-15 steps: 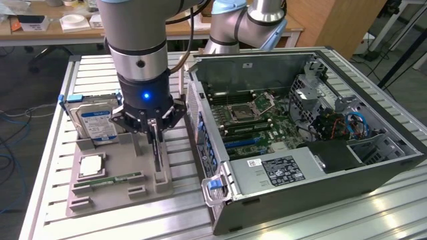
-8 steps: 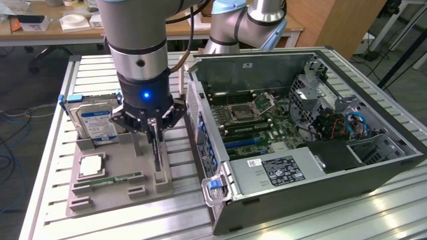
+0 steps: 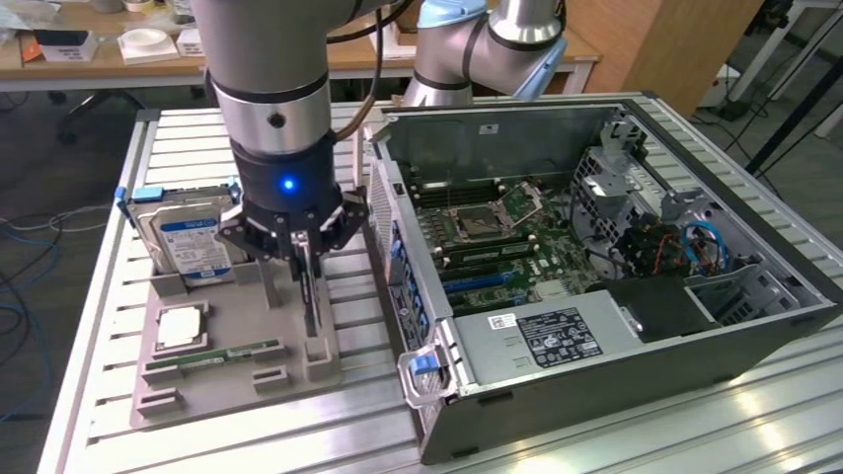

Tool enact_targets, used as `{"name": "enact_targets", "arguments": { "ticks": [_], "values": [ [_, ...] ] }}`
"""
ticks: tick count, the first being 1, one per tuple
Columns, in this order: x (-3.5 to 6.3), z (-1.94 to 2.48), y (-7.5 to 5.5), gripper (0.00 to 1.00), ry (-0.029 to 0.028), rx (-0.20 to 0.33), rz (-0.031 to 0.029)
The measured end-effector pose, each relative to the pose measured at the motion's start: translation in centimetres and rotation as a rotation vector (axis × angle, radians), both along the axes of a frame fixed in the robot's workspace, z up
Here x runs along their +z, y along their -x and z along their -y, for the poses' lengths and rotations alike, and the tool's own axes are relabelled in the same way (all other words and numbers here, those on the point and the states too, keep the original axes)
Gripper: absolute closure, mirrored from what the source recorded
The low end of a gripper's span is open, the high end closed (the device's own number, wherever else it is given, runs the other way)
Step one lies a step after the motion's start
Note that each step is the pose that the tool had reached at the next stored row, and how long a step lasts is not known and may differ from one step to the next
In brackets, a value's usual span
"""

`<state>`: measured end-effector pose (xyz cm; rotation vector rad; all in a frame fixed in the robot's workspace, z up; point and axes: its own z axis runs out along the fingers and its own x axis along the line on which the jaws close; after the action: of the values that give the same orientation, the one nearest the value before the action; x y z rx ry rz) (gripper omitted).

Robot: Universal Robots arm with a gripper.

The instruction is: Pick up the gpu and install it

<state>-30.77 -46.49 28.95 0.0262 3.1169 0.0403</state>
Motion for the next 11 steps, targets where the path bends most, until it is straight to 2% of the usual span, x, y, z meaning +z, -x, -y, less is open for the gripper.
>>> {"name": "enact_targets", "arguments": {
  "ticks": [11],
  "values": [
    [0.64,0.00,0.00,0.74,-0.0001,0.000,0.0001]
  ]
}}
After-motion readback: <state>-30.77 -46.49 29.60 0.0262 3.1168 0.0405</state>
